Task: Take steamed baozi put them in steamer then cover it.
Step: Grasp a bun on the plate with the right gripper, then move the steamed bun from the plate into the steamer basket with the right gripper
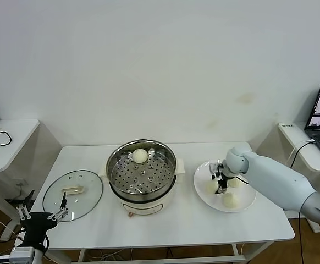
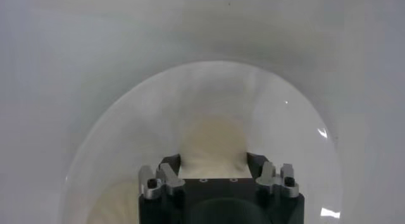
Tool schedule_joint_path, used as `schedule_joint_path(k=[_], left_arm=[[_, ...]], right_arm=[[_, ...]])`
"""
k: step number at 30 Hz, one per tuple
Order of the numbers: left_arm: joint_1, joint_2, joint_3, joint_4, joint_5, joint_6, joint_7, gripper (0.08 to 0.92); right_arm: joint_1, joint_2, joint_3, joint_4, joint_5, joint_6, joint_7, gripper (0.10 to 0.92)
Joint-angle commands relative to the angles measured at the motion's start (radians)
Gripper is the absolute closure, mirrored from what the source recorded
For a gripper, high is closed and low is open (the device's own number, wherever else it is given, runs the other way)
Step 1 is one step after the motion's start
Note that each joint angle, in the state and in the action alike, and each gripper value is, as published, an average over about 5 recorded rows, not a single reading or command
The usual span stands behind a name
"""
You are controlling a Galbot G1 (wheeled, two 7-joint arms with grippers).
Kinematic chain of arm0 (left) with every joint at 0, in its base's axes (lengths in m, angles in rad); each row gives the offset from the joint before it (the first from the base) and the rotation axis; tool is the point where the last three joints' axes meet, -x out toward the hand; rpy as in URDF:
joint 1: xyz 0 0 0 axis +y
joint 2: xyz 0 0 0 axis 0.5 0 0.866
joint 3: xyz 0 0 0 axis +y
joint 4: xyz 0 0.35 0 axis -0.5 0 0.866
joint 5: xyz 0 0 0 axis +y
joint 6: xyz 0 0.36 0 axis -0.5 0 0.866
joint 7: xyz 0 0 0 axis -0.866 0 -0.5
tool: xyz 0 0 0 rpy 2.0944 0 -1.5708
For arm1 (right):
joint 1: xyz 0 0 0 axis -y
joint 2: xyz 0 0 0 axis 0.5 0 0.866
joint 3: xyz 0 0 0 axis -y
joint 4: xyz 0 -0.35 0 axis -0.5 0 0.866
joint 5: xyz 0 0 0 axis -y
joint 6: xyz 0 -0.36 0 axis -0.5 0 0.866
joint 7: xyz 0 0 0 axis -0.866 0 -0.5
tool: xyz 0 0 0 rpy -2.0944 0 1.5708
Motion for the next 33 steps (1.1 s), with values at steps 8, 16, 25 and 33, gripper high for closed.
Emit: schedule_joint_path(k=[8,16,25,33], left_arm=[[-0.014,0.006,0.008,0.002,-0.001,0.001,0.000,0.177],[-0.026,0.018,0.014,-0.001,-0.004,0.003,0.000,0.177],[-0.041,0.027,0.011,0.000,-0.012,0.007,-0.001,0.177],[-0.050,0.027,0.006,0.000,-0.021,0.009,-0.001,0.177]], right_arm=[[0.298,-0.106,-0.124,0.147,0.160,-0.041,-0.049,0.372],[0.559,-0.082,-0.232,0.202,0.337,-0.086,-0.038,0.372],[0.687,0.047,-0.307,0.273,0.533,-0.191,0.020,0.364],[0.620,0.257,-0.317,0.253,0.653,-0.276,0.099,0.355]])
